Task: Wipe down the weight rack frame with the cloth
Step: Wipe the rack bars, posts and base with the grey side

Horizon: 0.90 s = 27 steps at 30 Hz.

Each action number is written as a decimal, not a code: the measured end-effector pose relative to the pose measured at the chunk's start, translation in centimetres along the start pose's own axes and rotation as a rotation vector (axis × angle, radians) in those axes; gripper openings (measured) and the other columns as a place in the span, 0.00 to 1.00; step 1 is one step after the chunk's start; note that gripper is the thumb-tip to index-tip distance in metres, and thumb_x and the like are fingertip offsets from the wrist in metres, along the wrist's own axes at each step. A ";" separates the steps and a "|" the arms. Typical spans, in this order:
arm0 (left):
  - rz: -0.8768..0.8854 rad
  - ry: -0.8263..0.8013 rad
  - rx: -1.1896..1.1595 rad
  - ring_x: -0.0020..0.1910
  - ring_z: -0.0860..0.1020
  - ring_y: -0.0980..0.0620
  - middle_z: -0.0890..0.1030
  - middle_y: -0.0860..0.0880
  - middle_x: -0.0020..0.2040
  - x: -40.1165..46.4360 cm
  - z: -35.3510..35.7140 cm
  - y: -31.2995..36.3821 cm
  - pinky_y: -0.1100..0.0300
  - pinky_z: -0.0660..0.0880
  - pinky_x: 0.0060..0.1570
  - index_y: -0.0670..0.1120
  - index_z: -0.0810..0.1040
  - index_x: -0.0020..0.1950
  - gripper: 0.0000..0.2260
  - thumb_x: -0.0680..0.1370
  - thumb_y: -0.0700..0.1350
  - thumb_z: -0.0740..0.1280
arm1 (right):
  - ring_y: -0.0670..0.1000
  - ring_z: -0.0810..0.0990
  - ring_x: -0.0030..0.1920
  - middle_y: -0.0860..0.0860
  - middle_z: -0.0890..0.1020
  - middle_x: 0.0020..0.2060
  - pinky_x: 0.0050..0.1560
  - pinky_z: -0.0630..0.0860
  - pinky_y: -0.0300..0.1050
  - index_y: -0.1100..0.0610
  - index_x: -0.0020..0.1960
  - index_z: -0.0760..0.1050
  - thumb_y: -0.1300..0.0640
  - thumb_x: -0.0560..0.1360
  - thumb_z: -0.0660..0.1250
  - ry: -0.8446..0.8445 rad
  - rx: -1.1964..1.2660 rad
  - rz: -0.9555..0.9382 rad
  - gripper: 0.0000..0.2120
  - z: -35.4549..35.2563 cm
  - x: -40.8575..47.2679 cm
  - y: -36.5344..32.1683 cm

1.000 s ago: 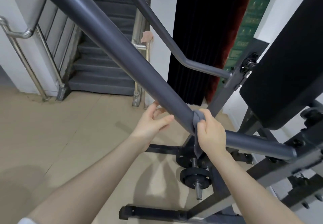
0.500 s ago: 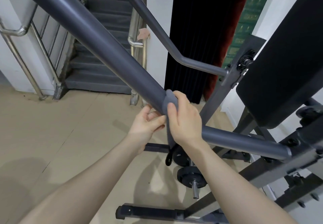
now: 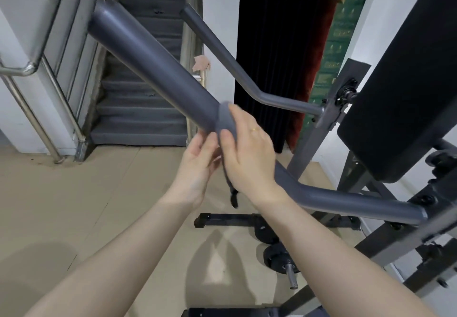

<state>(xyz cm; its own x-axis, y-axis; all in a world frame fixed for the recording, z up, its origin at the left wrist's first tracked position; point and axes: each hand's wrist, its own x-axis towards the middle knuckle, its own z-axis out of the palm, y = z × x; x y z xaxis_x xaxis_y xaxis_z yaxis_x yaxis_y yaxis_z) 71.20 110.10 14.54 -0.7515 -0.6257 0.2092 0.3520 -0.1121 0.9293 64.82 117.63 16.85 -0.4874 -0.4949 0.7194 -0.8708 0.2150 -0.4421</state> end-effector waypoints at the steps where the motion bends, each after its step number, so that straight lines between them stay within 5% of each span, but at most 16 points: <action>1: 0.009 -0.008 -0.024 0.53 0.80 0.57 0.82 0.52 0.53 0.1 -0.2 1.1 0.59 0.76 0.51 0.47 0.73 0.63 0.13 0.83 0.47 0.54 | 0.59 0.75 0.61 0.57 0.75 0.64 0.60 0.71 0.55 0.57 0.72 0.66 0.47 0.76 0.50 0.033 -0.012 -0.029 0.28 0.6 1.1 -1.7; 7: 0.089 0.034 -0.100 0.48 0.81 0.56 0.83 0.54 0.47 0.9 -2.1 7.1 0.55 0.76 0.48 0.61 0.81 0.44 0.16 0.82 0.53 0.55 | 0.58 0.81 0.51 0.58 0.78 0.59 0.47 0.76 0.52 0.56 0.72 0.66 0.45 0.76 0.55 0.181 -0.081 -0.241 0.28 2.5 6.7 -8.3; 10: 0.094 -0.005 -0.201 0.57 0.79 0.54 0.81 0.52 0.55 1.6 -3.5 8.2 0.56 0.76 0.55 0.55 0.77 0.57 0.16 0.83 0.55 0.51 | 0.57 0.80 0.51 0.57 0.77 0.61 0.44 0.77 0.50 0.55 0.72 0.67 0.44 0.74 0.61 0.225 -0.178 -0.296 0.29 2.8 6.5 -8.0; 13: 0.091 -0.122 -0.265 0.64 0.75 0.52 0.76 0.50 0.66 1.4 -4.8 8.5 0.52 0.72 0.63 0.56 0.67 0.69 0.20 0.81 0.59 0.46 | 0.60 0.76 0.60 0.60 0.69 0.68 0.52 0.75 0.55 0.55 0.73 0.59 0.44 0.74 0.64 0.226 -0.359 -0.321 0.32 3.5 3.6 -4.4; 17: 0.095 -0.234 -0.149 0.65 0.74 0.51 0.71 0.54 0.70 0.8 -6.2 8.2 0.47 0.68 0.67 0.62 0.57 0.74 0.23 0.79 0.61 0.53 | 0.64 0.68 0.67 0.63 0.60 0.71 0.61 0.70 0.60 0.54 0.74 0.52 0.40 0.74 0.62 0.154 -0.492 -0.287 0.36 3.0 -0.6 -0.7; 21: 0.122 -0.220 -0.002 0.59 0.78 0.54 0.80 0.62 0.57 0.6 -6.4 8.3 0.50 0.70 0.65 0.60 0.52 0.76 0.24 0.83 0.47 0.55 | 0.61 0.75 0.61 0.62 0.72 0.66 0.56 0.74 0.59 0.58 0.75 0.58 0.42 0.77 0.53 0.195 -0.309 -0.087 0.31 3.0 2.2 -4.9; 23: 0.101 -0.183 -0.011 0.57 0.80 0.53 0.82 0.56 0.55 1.0 -6.1 8.2 0.50 0.72 0.64 0.57 0.54 0.76 0.24 0.82 0.44 0.57 | 0.60 0.78 0.56 0.60 0.76 0.62 0.50 0.76 0.55 0.59 0.74 0.61 0.43 0.78 0.55 0.224 -0.290 -0.108 0.30 3.2 3.7 -6.1; 27: 0.021 -0.186 0.027 0.56 0.80 0.53 0.82 0.52 0.55 1.2 -5.5 7.0 0.52 0.73 0.61 0.57 0.63 0.69 0.18 0.81 0.45 0.61 | 0.59 0.73 0.62 0.58 0.73 0.65 0.57 0.73 0.56 0.53 0.73 0.56 0.45 0.75 0.59 0.157 -0.335 -0.064 0.31 2.8 0.4 -1.8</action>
<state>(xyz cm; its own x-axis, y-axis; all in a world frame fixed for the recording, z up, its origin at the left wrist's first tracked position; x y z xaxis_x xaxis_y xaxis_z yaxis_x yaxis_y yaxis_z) 75.79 104.32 19.64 -0.8354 -0.4735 0.2790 0.3553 -0.0781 0.9315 66.33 114.72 16.42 -0.4121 -0.3865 0.8251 -0.8599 0.4644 -0.2119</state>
